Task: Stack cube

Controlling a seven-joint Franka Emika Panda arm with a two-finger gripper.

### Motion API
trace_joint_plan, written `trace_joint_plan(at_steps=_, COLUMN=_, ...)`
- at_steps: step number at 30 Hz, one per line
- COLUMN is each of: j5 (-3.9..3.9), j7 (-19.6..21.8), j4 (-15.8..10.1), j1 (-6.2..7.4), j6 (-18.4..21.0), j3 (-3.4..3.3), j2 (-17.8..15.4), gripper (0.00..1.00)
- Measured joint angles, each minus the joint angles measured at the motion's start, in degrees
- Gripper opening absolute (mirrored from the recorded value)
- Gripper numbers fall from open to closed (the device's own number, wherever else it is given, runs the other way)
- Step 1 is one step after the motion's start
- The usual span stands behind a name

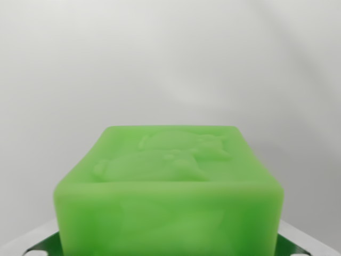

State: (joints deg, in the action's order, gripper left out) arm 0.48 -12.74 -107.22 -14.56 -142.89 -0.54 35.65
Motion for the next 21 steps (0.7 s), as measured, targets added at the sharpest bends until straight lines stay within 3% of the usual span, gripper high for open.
trace_joint_plan(at_steps=21, j5=0.1, j7=9.5, j4=-6.5, j1=2.75, j6=-1.7, j3=-0.23, j2=-4.5, gripper=0.0)
